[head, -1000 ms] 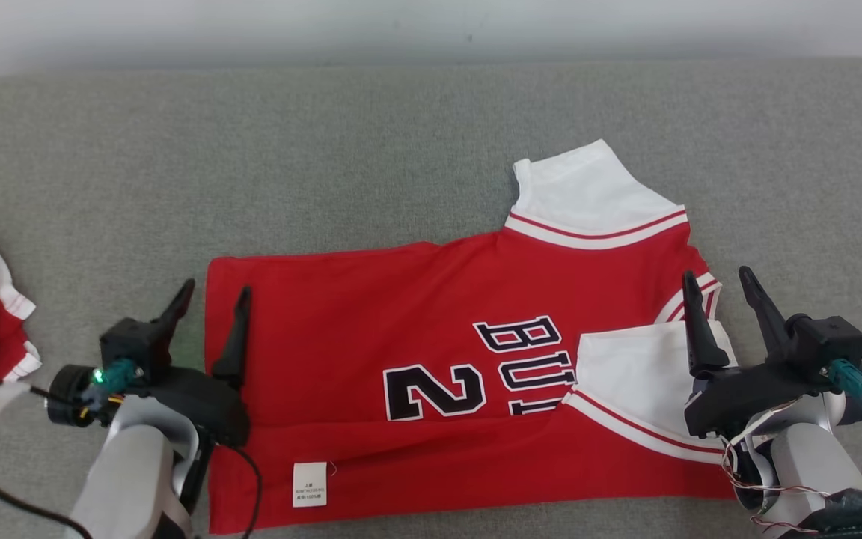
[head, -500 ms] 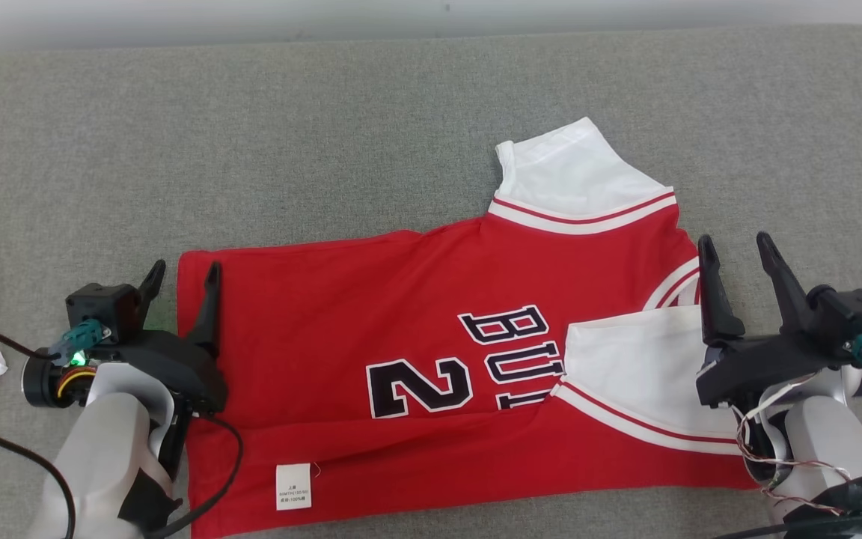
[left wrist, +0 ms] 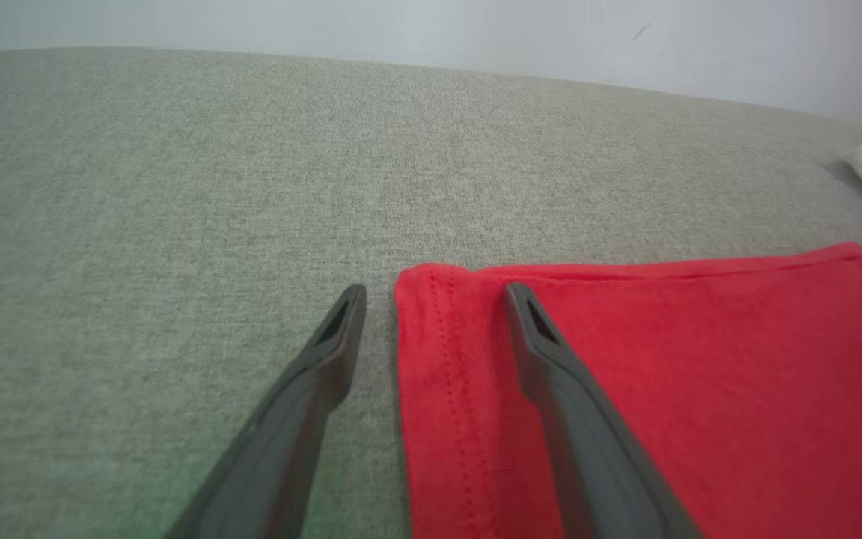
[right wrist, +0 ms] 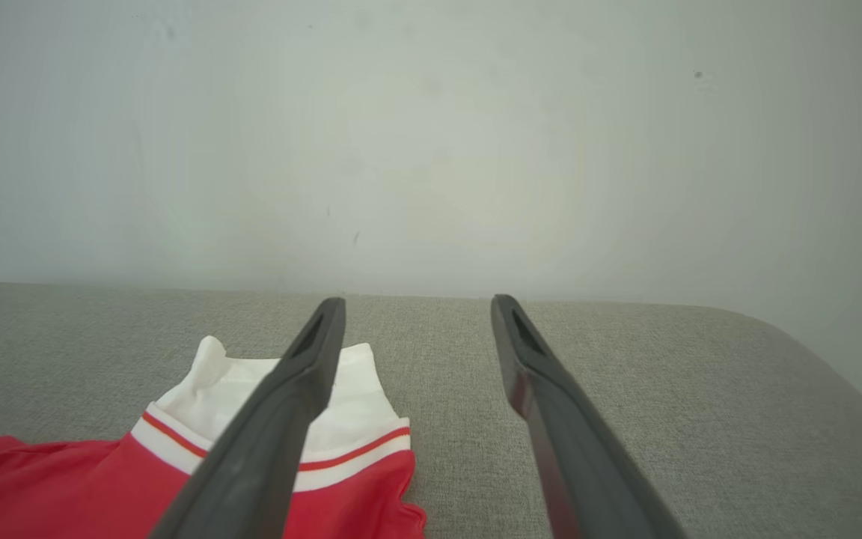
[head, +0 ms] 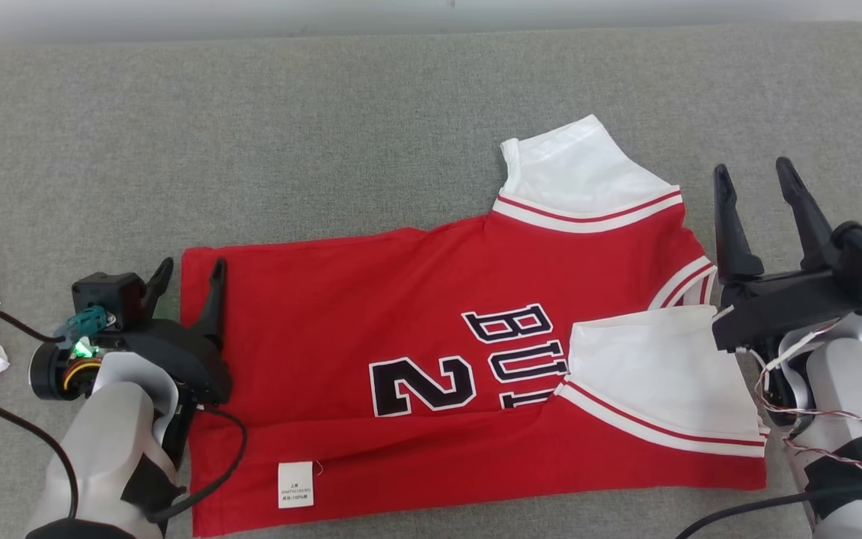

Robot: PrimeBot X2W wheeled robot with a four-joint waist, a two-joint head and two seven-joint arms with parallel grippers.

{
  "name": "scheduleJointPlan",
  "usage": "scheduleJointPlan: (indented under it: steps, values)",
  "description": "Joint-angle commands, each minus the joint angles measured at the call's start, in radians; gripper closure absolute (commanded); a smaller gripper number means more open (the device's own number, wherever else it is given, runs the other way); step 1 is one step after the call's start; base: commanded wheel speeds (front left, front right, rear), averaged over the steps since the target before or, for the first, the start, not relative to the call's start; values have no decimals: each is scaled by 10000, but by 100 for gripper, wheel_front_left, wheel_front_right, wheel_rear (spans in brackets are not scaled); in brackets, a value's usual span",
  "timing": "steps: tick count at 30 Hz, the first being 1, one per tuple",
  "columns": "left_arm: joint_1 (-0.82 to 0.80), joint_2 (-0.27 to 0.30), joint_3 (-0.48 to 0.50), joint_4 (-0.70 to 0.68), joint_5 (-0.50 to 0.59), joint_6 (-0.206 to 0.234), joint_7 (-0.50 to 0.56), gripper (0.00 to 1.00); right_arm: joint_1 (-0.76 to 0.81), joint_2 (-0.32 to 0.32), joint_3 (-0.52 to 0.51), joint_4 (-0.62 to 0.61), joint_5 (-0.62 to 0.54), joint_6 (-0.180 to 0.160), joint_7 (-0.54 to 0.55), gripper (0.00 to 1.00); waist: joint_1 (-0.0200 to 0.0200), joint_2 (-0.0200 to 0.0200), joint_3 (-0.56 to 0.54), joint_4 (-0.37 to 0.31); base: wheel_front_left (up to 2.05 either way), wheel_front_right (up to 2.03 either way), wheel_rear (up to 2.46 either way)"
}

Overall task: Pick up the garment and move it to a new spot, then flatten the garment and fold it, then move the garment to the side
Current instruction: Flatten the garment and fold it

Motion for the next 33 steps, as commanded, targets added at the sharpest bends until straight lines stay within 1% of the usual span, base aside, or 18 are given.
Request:
scheduleJointPlan:
  steps: [1,3,9,10,11,12,13,15,16,20,21,24,26,28,33]
  values:
    - [-112,17,-75,46,-67,-10,-10,8,-184,-111,129,59,78,-14,2,0,0,-1,33,3,0,0,0]
    - [-190,12,-126,-2,-106,-13,-10,12,-332,-193,264,106,101,-14,2,0,0,-1,67,15,0,0,0]
    - [-276,-16,-316,107,-194,-25,-10,15,-820,-433,616,160,223,-14,2,0,0,-1,171,51,0,0,0]
    - [-298,-19,-331,121,-216,-27,-10,18,-863,-450,651,165,243,-14,2,0,0,-1,179,60,0,0,0]
    - [-298,-19,-331,121,-216,-27,-10,18,-863,-450,651,165,243,-14,2,0,0,-1,179,60,0,0,0]
    - [-324,-30,-350,137,-226,-26,-10,27,-912,-473,682,179,247,-14,2,0,0,-1,187,72,0,0,0]
    - [-339,-42,-370,146,-240,-28,-10,51,-957,-491,703,185,258,-14,2,0,0,-1,190,84,0,0,0]
    - [-373,-64,-400,120,-285,-29,-10,80,-1047,-524,774,211,293,-14,2,0,0,-1,202,106,0,0,0]
    - [-385,-65,-415,50,-295,-29,-10,100,-1085,-534,799,241,312,-14,2,0,0,-1,207,116,0,0,0]
    - [-254,-71,-472,-323,-262,-26,-10,100,-1335,-640,896,488,516,-15,2,0,0,-1,254,203,0,0,0]
    - [-197,-98,-542,-414,-217,-27,-10,100,-1435,-660,971,696,710,-15,2,0,0,-1,278,242,0,0,0]
    - [5,-186,-702,-765,-164,-28,-10,100,-2025,-765,1344,1813,1601,-15,96,0,0,-1,335,394,0,0,0]
    - [130,-262,-785,-976,-179,-28,-10,100,-2718,-954,1741,2496,2097,-15,439,0,0,-1,409,531,0,0,0]
    - [194,-309,-881,-1184,-219,-29,-10,100,-3219,-1060,2231,3169,2529,-15,1041,0,0,-1,498,674,0,0,0]
    - [247,-417,-1239,-1569,-314,-29,-10,100,-4495,-1423,3283,4234,3350,-15,2143,0,0,-1,788,1094,0,0,0]
